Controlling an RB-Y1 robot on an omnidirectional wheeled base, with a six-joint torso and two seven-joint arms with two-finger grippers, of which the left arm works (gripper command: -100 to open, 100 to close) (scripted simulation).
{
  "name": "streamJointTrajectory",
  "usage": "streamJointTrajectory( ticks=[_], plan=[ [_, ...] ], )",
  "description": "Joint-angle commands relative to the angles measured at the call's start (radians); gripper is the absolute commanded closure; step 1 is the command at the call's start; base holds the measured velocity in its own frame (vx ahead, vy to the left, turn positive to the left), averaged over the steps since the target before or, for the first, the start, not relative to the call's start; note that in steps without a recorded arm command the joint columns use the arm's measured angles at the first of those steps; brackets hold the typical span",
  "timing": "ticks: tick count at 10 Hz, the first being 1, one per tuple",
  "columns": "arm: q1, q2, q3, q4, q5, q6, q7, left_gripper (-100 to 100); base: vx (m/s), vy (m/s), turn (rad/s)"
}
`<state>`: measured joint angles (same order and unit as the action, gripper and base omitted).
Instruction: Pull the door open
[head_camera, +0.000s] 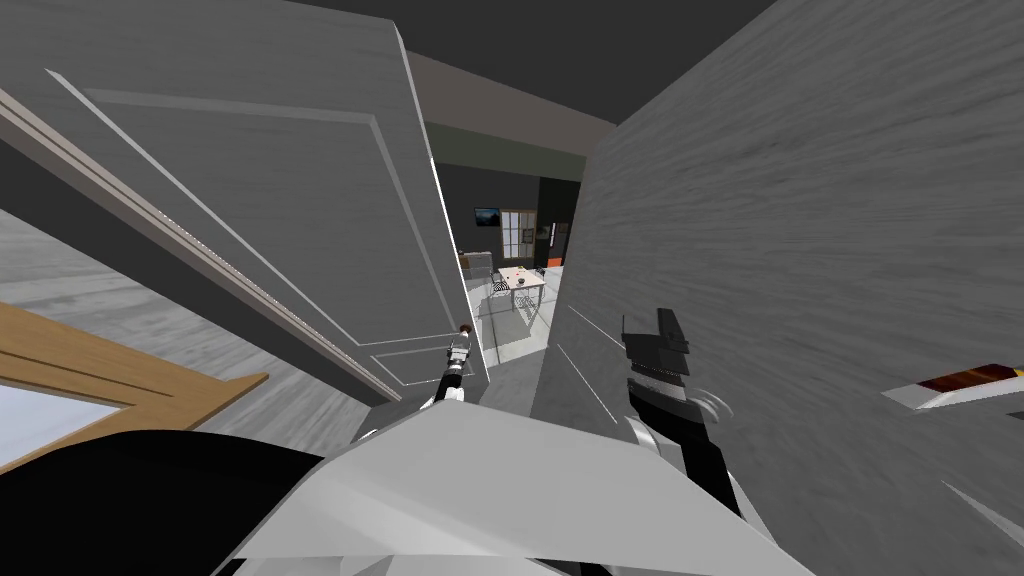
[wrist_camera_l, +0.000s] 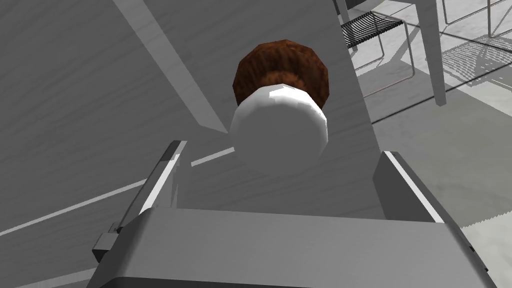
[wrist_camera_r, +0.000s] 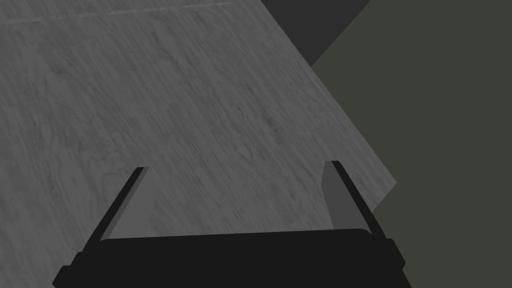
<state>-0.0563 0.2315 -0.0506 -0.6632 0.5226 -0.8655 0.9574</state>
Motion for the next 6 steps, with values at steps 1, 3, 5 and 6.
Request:
streamJointTrajectory(
  ticks=[1,3,5,6],
  plan=[
    [-0.005,-0.01,-0.005,-0.005,0.027,0.005,0.05,-100,-0.081,0.02,-0.095],
    [-0.008,-0.016,-0.007,-0.009,0.044,0.009,0.096,-100,-0.063,0.025,-0.032],
    [-0.011,-0.022,-0.01,-0.013,0.061,0.012,0.131,-100,-0.069,0.026,-0.06],
    [-0.014,-0.028,-0.013,-0.016,0.077,0.015,0.163,-100,-0.057,0.007,-0.039]
  ],
)
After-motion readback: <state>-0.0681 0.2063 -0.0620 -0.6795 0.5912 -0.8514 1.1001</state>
